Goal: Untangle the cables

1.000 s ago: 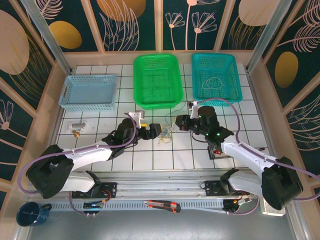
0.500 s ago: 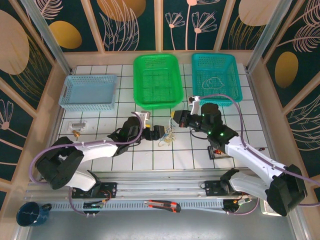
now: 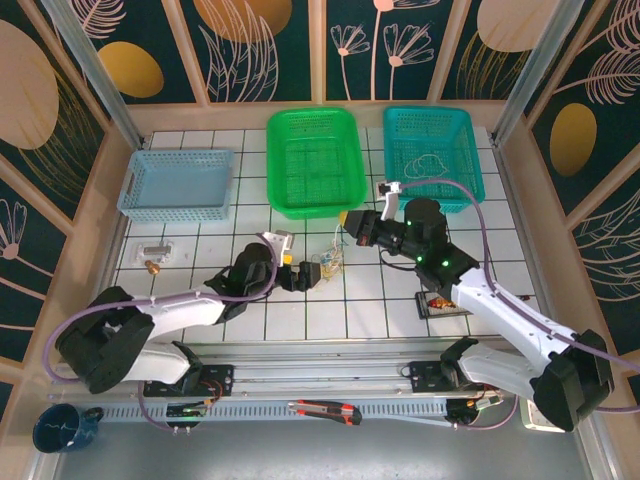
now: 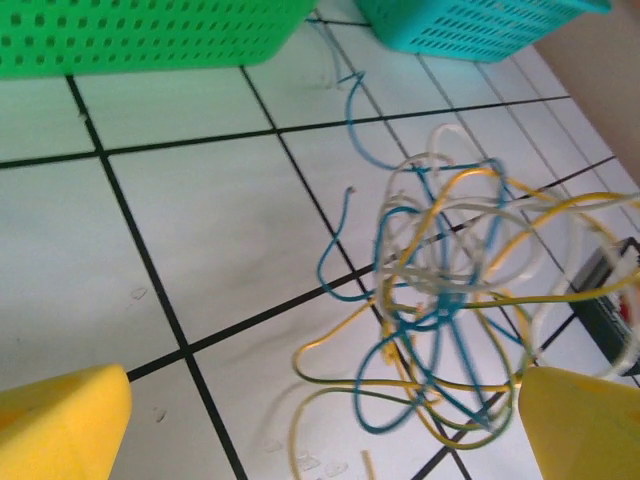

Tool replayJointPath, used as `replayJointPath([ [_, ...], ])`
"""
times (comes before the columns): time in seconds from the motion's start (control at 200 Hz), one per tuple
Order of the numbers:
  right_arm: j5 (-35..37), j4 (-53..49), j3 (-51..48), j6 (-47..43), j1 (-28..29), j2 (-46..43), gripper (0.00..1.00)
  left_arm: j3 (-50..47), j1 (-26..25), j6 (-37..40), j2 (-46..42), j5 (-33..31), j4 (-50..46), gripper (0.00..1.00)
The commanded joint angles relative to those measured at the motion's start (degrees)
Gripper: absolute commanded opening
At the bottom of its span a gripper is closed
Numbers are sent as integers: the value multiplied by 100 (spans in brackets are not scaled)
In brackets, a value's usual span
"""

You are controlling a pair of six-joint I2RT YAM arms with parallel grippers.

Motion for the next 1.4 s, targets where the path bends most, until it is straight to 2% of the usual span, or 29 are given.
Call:
replayJointPath([
  [0.0,-30,207,195,52,87,136,0,-2,22,345,-292,259,539,99],
  [0.185,30,218,260,22,225,317,0,328,22,516,-258,552,775,99],
  [0.465,126,143,546,-41,492,516,0,909,7,527,549,853,1168,98],
  [0.54,129,115,683,-41,543,546,0,960,8,487,762,882,1351,95],
  [0.746,90,-45,1293,-78,607,510,0,839,7,369,1278,898,1823,71],
  [0.986,270,-515,2527,-381,473,456,0,281,6,256,1596,707,2282,45],
  [1.126,19,-400,3003,-224,167,487,0,95,5,231,1703,620,2371,29],
  [1.341,-490,136,3221,406,-444,429,0,-19,5,232,1849,554,2389,11],
  [1.391,-570,248,3230,538,-729,401,0,-35,5,221,1878,551,2407,8],
])
